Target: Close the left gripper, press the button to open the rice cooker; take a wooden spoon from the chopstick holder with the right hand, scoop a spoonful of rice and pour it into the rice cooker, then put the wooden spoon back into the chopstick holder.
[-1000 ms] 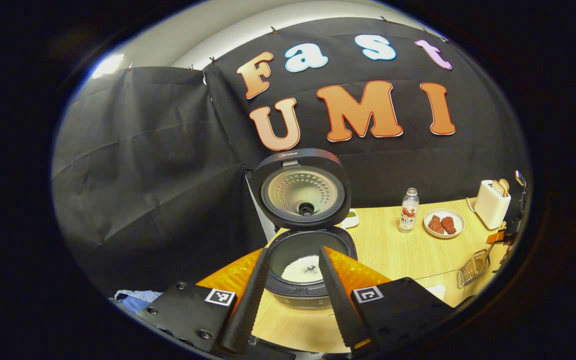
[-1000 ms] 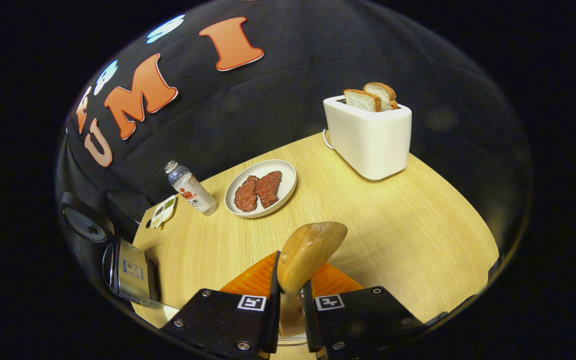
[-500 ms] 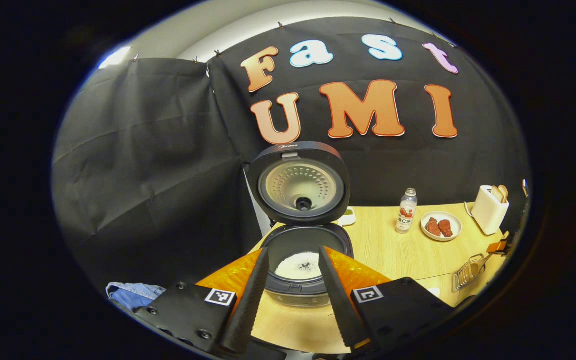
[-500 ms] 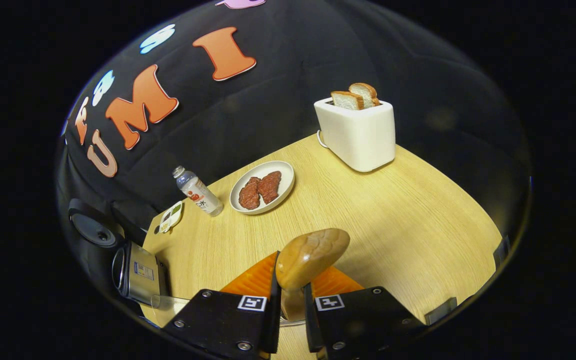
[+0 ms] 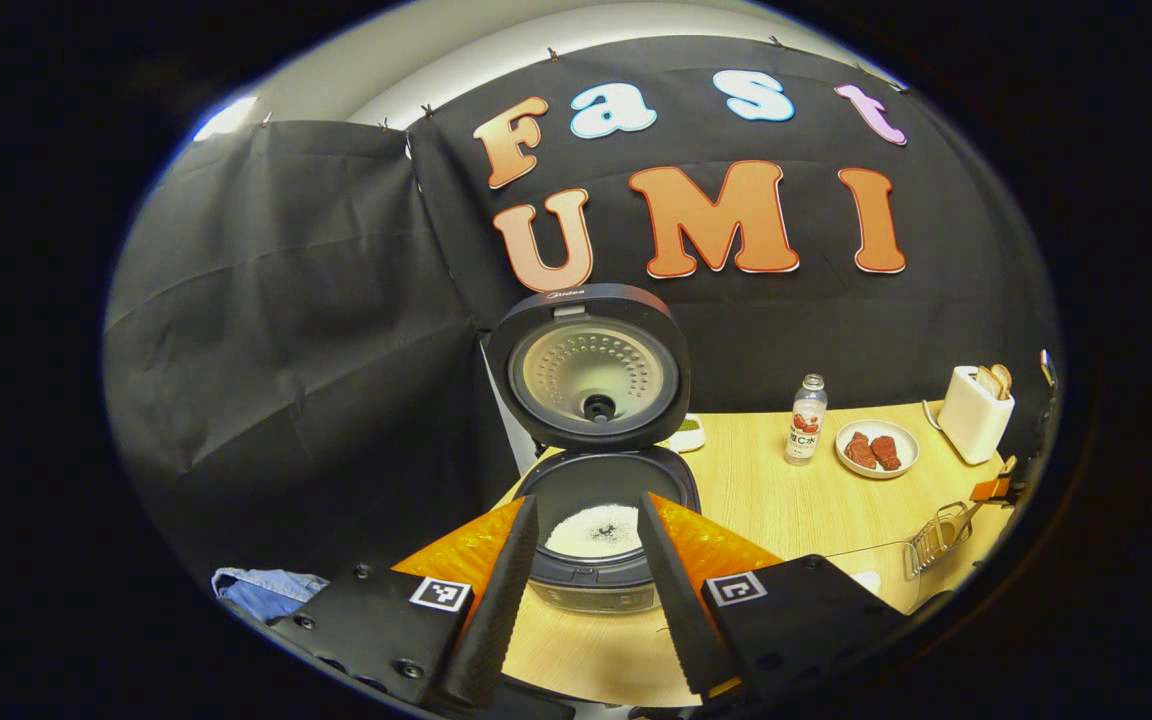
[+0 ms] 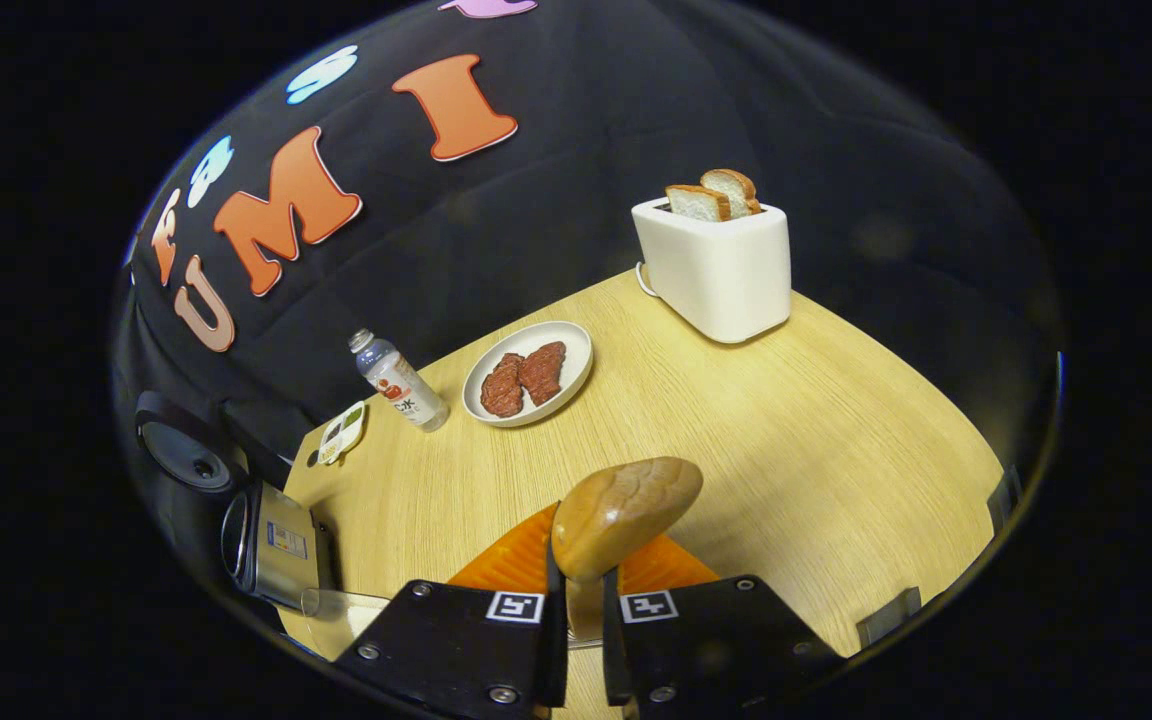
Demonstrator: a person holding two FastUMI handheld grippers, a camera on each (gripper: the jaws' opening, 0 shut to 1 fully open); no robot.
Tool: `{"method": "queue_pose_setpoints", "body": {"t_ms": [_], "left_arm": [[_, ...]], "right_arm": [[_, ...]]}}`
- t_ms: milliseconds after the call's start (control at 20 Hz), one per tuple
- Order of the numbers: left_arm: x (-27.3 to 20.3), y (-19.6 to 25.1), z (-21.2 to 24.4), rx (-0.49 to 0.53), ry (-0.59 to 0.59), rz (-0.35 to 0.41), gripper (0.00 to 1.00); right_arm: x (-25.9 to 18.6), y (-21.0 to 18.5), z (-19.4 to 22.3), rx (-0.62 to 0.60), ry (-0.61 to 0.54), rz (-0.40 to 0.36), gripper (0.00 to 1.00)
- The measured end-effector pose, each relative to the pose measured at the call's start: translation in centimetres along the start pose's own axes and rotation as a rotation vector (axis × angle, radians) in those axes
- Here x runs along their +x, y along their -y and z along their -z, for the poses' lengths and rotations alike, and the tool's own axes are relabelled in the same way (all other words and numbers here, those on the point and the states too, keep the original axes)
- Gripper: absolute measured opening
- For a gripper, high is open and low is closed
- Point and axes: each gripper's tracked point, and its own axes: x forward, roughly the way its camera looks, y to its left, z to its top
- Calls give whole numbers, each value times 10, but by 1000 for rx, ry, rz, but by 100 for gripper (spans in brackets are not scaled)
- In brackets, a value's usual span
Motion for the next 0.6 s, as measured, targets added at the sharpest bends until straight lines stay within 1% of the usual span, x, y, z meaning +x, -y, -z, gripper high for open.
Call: {"method": "queue_pose_setpoints", "body": {"t_ms": [200,250,300,450,500,550,600], "left_arm": [[2,-4,-5,-3,20,-5,71],[0,-2,-7,-8,30,5,63],[-1,-2,-12,-11,51,3,80],[-2,-3,-22,-3,102,4,89],[-2,-3,-26,1,113,5,100],[-2,-2,-27,3,122,7,96],[-1,0,-28,4,128,18,97]], "right_arm": [[-20,-13,-18,-30,43,-21,13],[-26,-14,-23,-34,56,-25,13],[-32,-16,-30,-36,72,-28,13],[-52,-25,-50,-24,119,-49,13],[-58,-28,-53,-19,124,-59,12],[-64,-33,-55,-12,129,-75,13],[-71,-37,-57,-6,132,-90,13]]}}
